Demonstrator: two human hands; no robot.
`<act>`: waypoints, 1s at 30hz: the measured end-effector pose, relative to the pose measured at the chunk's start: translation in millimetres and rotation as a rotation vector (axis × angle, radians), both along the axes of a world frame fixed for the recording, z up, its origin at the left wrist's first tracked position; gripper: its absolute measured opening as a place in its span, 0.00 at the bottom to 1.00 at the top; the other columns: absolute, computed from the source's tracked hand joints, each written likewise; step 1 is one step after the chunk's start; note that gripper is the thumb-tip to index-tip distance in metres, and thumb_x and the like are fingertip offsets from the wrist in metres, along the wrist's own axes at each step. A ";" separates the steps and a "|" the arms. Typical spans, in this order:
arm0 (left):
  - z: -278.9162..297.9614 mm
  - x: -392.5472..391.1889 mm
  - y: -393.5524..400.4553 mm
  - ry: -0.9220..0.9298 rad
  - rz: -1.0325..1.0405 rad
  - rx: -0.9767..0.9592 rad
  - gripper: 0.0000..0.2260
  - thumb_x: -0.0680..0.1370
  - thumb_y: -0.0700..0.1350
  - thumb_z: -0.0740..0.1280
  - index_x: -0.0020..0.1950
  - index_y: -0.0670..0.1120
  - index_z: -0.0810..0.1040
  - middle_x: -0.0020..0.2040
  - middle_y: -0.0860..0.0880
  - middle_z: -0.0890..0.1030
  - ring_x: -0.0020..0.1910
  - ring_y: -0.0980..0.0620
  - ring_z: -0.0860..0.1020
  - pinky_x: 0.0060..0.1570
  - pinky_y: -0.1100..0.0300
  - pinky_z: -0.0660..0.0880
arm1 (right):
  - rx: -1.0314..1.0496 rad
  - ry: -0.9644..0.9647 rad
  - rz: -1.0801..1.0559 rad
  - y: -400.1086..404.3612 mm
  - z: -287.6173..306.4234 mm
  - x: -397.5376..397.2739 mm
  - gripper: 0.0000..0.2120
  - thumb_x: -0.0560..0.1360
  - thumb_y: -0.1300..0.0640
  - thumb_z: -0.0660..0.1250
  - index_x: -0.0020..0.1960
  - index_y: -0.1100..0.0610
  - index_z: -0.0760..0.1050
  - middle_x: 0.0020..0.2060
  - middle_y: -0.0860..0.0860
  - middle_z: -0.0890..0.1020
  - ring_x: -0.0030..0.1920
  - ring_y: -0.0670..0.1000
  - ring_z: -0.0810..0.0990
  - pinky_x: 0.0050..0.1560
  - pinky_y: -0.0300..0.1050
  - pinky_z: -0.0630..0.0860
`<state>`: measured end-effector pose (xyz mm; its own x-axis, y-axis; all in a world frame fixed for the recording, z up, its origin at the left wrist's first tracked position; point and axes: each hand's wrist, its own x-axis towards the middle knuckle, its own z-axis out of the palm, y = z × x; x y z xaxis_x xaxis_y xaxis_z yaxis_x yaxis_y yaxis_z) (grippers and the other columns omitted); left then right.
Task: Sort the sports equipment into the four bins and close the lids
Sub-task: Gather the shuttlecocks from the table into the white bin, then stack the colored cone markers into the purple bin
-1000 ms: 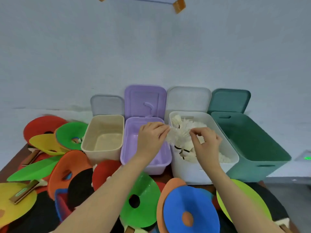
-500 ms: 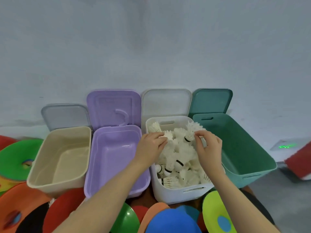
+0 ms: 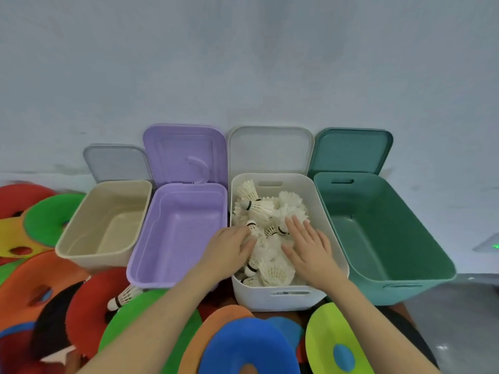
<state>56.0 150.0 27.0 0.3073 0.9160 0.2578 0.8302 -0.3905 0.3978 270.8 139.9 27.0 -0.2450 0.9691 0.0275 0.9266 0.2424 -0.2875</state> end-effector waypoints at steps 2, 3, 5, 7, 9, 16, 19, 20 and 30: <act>3.6 5.2 -5.4 -0.034 0.052 -0.024 0.23 0.78 0.58 0.51 0.60 0.44 0.73 0.51 0.47 0.80 0.52 0.46 0.76 0.51 0.58 0.64 | -0.057 -0.039 0.027 2.4 -2.0 0.8 0.28 0.77 0.35 0.39 0.75 0.40 0.41 0.76 0.42 0.44 0.75 0.47 0.40 0.71 0.47 0.37; 4.4 7.4 -7.9 -0.053 0.071 -0.047 0.21 0.80 0.56 0.53 0.66 0.45 0.70 0.55 0.47 0.79 0.55 0.46 0.75 0.54 0.57 0.64 | -0.092 -0.057 0.032 3.4 -1.9 1.0 0.26 0.79 0.37 0.40 0.75 0.40 0.42 0.76 0.43 0.45 0.75 0.47 0.41 0.72 0.48 0.38; 5.9 12.2 -14.2 -0.020 0.074 -0.070 0.22 0.81 0.53 0.54 0.74 0.48 0.61 0.66 0.48 0.74 0.63 0.48 0.71 0.62 0.57 0.62 | -0.148 -0.086 0.038 4.5 -2.5 2.8 0.26 0.79 0.38 0.40 0.75 0.40 0.43 0.76 0.44 0.45 0.76 0.48 0.42 0.72 0.52 0.39; 3.1 13.9 -15.9 0.141 0.075 -0.095 0.22 0.82 0.55 0.50 0.75 0.51 0.58 0.74 0.52 0.62 0.72 0.52 0.61 0.69 0.56 0.54 | -0.189 -0.085 0.038 4.4 -4.1 4.6 0.26 0.78 0.37 0.40 0.76 0.41 0.45 0.76 0.45 0.44 0.76 0.48 0.43 0.71 0.54 0.38; 0.8 14.9 -14.7 0.243 0.113 -0.153 0.22 0.82 0.56 0.48 0.75 0.52 0.58 0.76 0.55 0.57 0.74 0.55 0.55 0.71 0.53 0.48 | -0.198 -0.083 0.052 3.8 -5.6 5.4 0.27 0.78 0.37 0.40 0.76 0.41 0.47 0.76 0.45 0.45 0.76 0.48 0.43 0.71 0.55 0.38; 14.9 22.3 -28.3 0.221 0.215 -0.081 0.23 0.82 0.52 0.52 0.76 0.48 0.56 0.76 0.50 0.58 0.73 0.52 0.56 0.70 0.55 0.49 | 0.035 -0.006 0.043 -0.4 1.4 7.7 0.25 0.80 0.40 0.47 0.74 0.46 0.56 0.75 0.47 0.59 0.74 0.51 0.55 0.70 0.51 0.48; 19.0 24.2 -41.6 0.209 0.219 -0.018 0.23 0.81 0.54 0.51 0.75 0.47 0.58 0.75 0.49 0.61 0.72 0.51 0.60 0.69 0.56 0.52 | 0.142 0.038 0.042 -11.2 6.1 13.4 0.23 0.80 0.43 0.52 0.73 0.48 0.61 0.71 0.47 0.66 0.70 0.51 0.62 0.66 0.47 0.52; 21.0 25.5 -46.8 0.217 0.209 -0.009 0.25 0.80 0.56 0.48 0.75 0.47 0.60 0.74 0.49 0.62 0.72 0.50 0.61 0.68 0.56 0.53 | 0.165 0.056 0.048 -15.3 7.3 15.0 0.22 0.79 0.45 0.54 0.72 0.48 0.63 0.69 0.47 0.69 0.69 0.51 0.64 0.65 0.47 0.53; 25.8 39.5 -80.6 0.161 0.097 0.130 0.22 0.75 0.52 0.53 0.62 0.44 0.77 0.59 0.46 0.79 0.55 0.45 0.78 0.56 0.52 0.70 | 0.362 0.198 -0.006 -73.6 12.4 27.1 0.15 0.76 0.54 0.59 0.59 0.54 0.76 0.54 0.49 0.80 0.55 0.53 0.76 0.54 0.44 0.62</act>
